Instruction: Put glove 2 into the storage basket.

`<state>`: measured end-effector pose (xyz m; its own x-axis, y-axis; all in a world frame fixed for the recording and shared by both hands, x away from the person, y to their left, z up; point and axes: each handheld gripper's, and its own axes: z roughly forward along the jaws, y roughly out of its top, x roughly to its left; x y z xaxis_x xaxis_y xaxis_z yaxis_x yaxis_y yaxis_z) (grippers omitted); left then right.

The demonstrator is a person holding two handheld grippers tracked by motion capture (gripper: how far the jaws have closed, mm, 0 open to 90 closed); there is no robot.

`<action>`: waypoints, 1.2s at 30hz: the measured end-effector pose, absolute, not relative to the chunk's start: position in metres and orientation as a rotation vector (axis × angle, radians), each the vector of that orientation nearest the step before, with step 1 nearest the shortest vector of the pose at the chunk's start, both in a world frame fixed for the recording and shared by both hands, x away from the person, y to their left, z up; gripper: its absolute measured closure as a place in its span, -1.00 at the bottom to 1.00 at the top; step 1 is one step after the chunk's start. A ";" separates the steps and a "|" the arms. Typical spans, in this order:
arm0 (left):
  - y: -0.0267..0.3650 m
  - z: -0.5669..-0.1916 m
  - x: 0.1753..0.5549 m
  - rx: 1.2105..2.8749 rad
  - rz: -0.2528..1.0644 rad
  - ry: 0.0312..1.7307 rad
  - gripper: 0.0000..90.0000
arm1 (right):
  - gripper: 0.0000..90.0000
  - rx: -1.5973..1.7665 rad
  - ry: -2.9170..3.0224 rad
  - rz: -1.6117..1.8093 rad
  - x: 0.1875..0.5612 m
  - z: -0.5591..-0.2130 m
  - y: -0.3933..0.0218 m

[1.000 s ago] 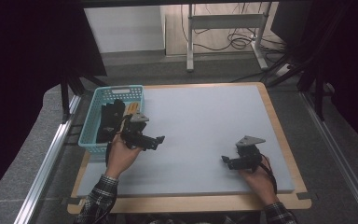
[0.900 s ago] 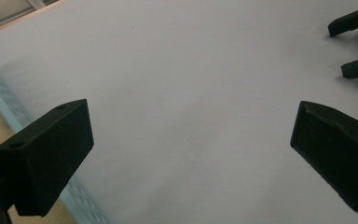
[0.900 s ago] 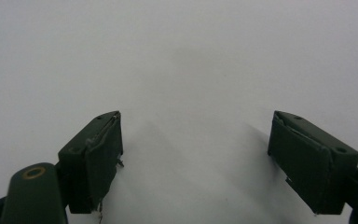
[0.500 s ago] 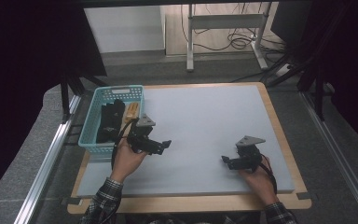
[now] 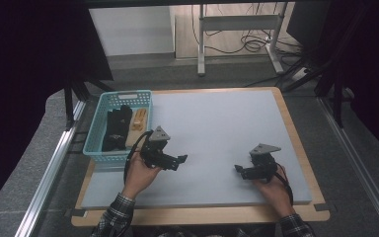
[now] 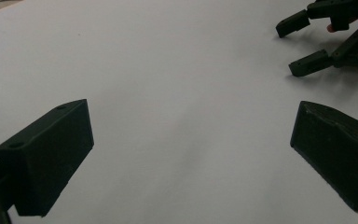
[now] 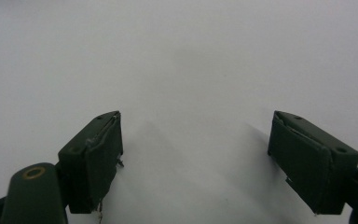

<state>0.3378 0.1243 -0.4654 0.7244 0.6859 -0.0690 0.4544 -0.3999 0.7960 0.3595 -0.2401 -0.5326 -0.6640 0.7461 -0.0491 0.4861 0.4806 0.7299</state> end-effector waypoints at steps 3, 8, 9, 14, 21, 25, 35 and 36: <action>0.121 -0.468 0.336 2.062 0.330 0.855 -1.00 | -0.61 1.033 2.371 0.998 0.360 -0.533 -0.240; 0.117 -0.473 0.333 2.057 0.315 0.843 -1.00 | -0.61 1.032 2.372 0.998 0.360 -0.533 -0.240; 0.116 -0.474 0.333 2.058 0.313 0.841 -1.00 | -0.61 1.032 2.371 0.998 0.360 -0.533 -0.240; 0.112 -0.478 0.329 2.063 0.311 0.827 -1.00 | -0.61 1.032 2.371 0.998 0.360 -0.533 -0.240; 0.108 -0.485 0.325 2.068 0.312 0.815 -1.00 | -0.61 1.032 2.371 0.998 0.360 -0.533 -0.240; 0.106 -0.492 0.323 2.072 0.307 0.811 -1.00 | -0.61 1.032 2.371 0.998 0.360 -0.533 -0.240; 0.106 -0.504 0.317 2.064 0.296 0.798 -1.00 | -0.61 1.031 2.371 0.998 0.360 -0.533 -0.240; 0.106 -0.505 0.317 2.061 0.296 0.797 -1.00 | -0.61 1.032 2.371 0.998 0.360 -0.533 -0.240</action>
<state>0.3169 0.1062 -0.5050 0.7655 0.6378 -0.0850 0.4280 -0.4061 0.8074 0.3595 -0.2401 -0.5326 -0.6647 0.7454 -0.0503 0.4852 0.4819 0.7296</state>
